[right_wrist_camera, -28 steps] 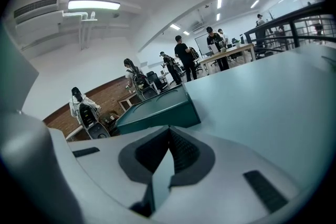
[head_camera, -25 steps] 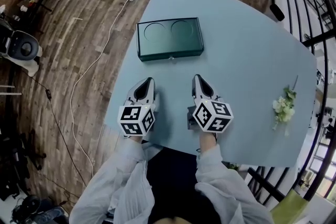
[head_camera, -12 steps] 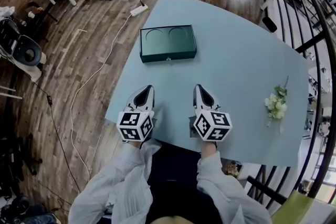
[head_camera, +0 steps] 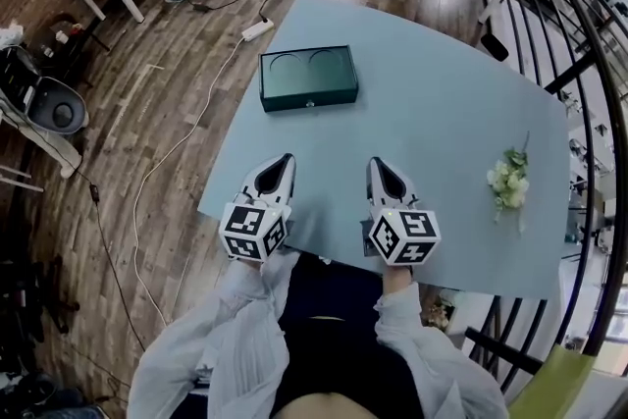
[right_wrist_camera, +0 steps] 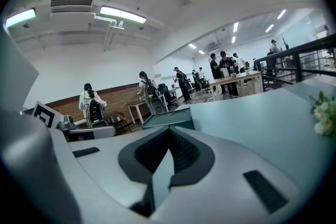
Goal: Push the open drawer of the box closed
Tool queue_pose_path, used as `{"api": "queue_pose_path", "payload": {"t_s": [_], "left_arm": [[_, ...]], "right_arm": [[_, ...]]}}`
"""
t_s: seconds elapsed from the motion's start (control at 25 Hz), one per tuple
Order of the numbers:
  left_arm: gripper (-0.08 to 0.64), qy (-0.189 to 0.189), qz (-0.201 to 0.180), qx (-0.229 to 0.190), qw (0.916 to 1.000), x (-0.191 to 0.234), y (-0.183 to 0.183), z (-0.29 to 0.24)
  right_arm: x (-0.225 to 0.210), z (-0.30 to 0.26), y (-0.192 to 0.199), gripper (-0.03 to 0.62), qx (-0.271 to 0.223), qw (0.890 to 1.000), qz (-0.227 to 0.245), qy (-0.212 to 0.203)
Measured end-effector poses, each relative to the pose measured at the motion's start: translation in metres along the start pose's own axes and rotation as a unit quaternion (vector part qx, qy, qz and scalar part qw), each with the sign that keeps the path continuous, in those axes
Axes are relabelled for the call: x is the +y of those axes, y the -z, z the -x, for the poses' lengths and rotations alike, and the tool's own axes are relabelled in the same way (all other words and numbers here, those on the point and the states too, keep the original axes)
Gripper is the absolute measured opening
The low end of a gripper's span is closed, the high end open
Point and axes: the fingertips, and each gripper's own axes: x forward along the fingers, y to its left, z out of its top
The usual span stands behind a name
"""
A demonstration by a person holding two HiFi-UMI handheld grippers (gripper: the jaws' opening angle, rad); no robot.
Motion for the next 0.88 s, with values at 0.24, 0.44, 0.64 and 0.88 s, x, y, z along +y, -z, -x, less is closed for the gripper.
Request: {"api": "queue_pose_path", "payload": {"t_s": [0.24, 0.44, 0.64, 0.88], "left_arm": [[0.015, 0.023, -0.016, -0.016, 0.9995, -0.017, -0.012, 0.010], [0.015, 0.039, -0.024, -0.020, 0.9988, -0.024, -0.015, 0.009], [0.015, 0.034, -0.018, -0.017, 0.9991, -0.021, -0.014, 0.005], [0.015, 0.032, -0.016, -0.013, 0.9993, -0.019, -0.011, 0.003]], "right_arm": [[-0.005, 0.029, -0.010, 0.006, -0.019, 1.000, 0.011, -0.003], [-0.007, 0.036, -0.004, 0.006, -0.017, 1.000, 0.016, -0.004], [-0.014, 0.040, -0.006, 0.006, -0.025, 1.000, -0.003, 0.002], [-0.018, 0.040, -0.003, 0.006, -0.024, 1.000, -0.006, 0.008]]}}
